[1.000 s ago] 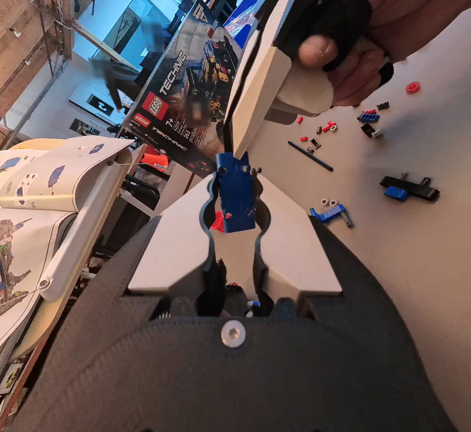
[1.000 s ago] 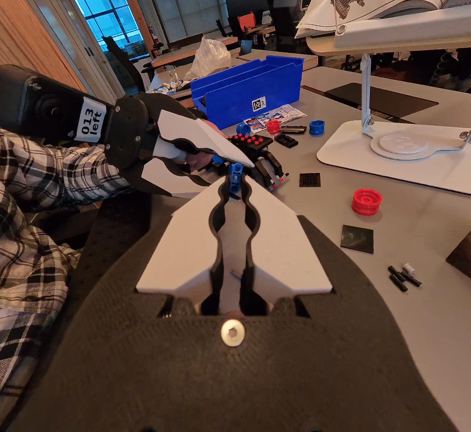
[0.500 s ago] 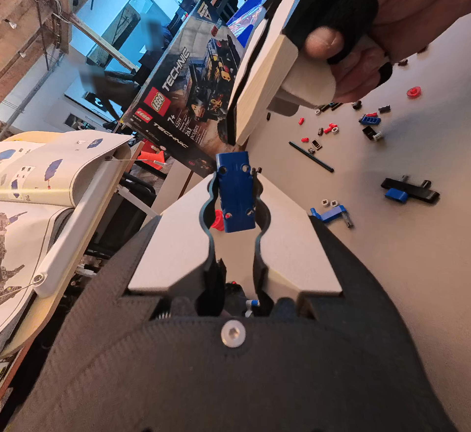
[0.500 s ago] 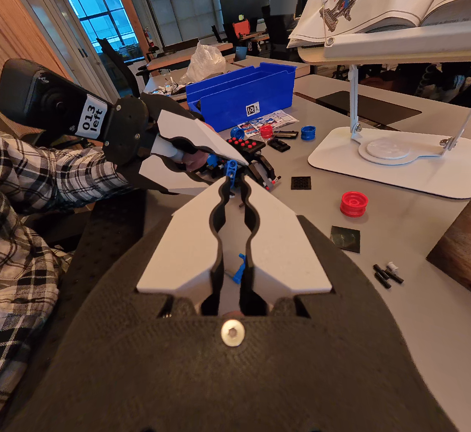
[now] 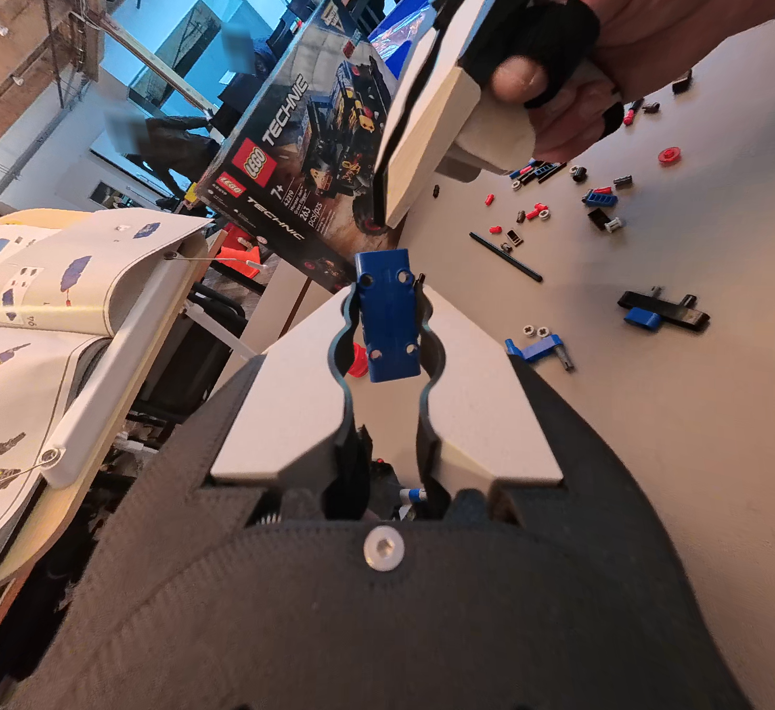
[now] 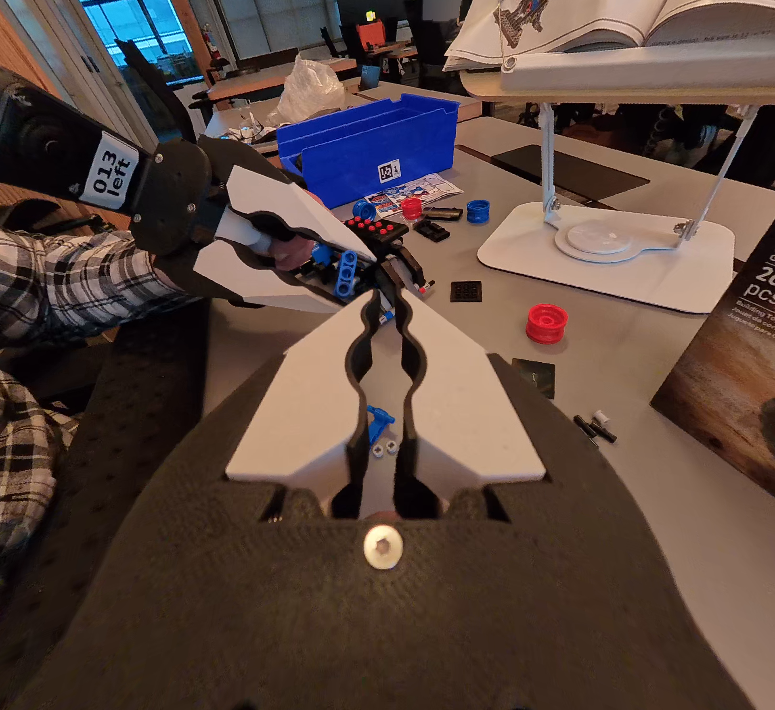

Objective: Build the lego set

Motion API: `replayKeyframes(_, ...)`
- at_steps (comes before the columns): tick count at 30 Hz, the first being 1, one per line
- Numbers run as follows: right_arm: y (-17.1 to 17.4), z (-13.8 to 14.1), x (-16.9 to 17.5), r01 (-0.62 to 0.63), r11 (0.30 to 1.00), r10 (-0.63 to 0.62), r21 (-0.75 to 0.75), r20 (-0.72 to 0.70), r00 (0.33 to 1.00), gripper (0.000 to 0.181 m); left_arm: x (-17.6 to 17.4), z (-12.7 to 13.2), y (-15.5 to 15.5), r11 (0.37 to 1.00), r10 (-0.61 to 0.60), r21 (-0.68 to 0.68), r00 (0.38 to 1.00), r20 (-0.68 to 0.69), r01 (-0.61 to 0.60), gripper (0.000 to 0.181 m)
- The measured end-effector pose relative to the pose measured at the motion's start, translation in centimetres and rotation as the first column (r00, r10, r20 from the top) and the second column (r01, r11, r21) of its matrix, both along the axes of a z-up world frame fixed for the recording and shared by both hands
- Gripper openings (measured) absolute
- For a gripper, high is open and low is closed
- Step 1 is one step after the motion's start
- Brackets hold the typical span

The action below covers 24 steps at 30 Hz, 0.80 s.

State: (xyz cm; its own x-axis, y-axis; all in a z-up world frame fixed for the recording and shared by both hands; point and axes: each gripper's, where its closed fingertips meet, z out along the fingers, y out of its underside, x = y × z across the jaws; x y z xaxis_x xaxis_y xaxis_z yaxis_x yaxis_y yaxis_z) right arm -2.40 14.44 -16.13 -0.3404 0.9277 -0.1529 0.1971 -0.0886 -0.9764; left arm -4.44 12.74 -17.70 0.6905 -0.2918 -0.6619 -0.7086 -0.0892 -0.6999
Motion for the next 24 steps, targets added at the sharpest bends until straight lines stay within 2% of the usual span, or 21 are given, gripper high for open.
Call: replayKeyframes(24, 1.5, -0.4, 0.1, 0.046, 0.998, -0.046, 0.034, 0.012, 0.999, 0.004, 0.2, -0.5, -0.1, 1.0, -0.021, -0.024, 1.0, 0.014, 0.021, 0.025)
